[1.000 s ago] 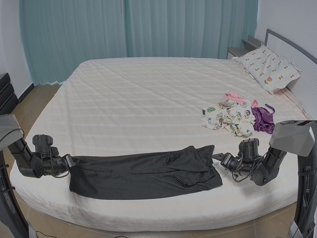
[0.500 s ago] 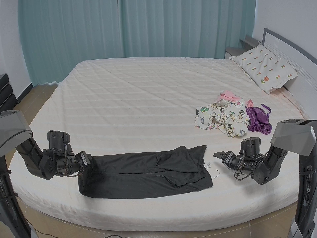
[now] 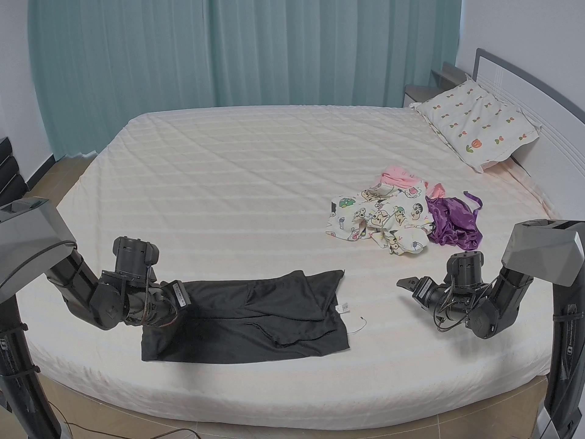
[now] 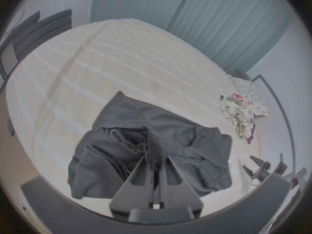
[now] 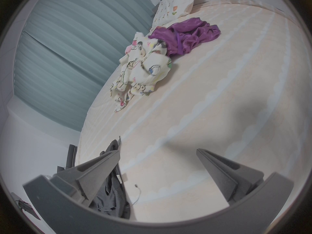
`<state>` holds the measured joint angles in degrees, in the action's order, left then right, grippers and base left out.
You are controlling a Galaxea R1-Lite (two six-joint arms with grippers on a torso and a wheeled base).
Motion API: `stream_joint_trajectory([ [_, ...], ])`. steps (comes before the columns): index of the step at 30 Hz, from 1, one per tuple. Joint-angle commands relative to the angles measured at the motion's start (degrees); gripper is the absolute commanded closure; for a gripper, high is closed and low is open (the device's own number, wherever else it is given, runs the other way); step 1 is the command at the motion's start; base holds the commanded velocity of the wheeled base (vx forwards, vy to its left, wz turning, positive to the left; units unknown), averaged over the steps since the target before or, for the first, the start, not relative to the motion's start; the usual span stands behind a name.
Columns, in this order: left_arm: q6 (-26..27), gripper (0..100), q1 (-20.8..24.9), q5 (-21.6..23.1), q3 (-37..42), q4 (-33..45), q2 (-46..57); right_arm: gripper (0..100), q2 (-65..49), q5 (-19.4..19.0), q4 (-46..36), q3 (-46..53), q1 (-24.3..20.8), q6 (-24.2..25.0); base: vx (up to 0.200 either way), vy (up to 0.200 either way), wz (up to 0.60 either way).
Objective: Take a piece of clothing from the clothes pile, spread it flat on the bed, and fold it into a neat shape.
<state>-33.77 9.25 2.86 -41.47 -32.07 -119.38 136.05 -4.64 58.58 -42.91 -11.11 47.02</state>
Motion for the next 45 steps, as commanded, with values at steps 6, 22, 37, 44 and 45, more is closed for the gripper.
stream_joint_trajectory([
  [6,-3.23,100,4.99,-1.72,-6.78,4.65,-1.47,0,0.1,-0.01,0.05,0.02,-0.06,0.0,0.0,-0.2,0.0],
  [22,-9.39,100,8.15,-3.74,-16.89,7.73,-7.97,0,0.27,-0.01,0.05,0.11,-0.14,0.0,0.0,-0.1,0.0],
  [37,-15.28,0,11.14,-4.27,-24.01,9.4,-12.54,0,0.54,0.07,0.05,0.11,-0.41,-0.09,0.0,0.0,0.0],
  [44,-16.33,0,12.72,-4.1,-23.83,9.57,-12.01,0,0.54,-0.01,0.05,0.28,-0.41,-0.09,0.0,0.0,0.0],
  [45,-17.03,0,12.72,-4.1,-23.57,9.49,-11.75,0,0.54,-0.01,0.05,0.28,-0.41,-0.09,0.0,0.0,0.0],
])
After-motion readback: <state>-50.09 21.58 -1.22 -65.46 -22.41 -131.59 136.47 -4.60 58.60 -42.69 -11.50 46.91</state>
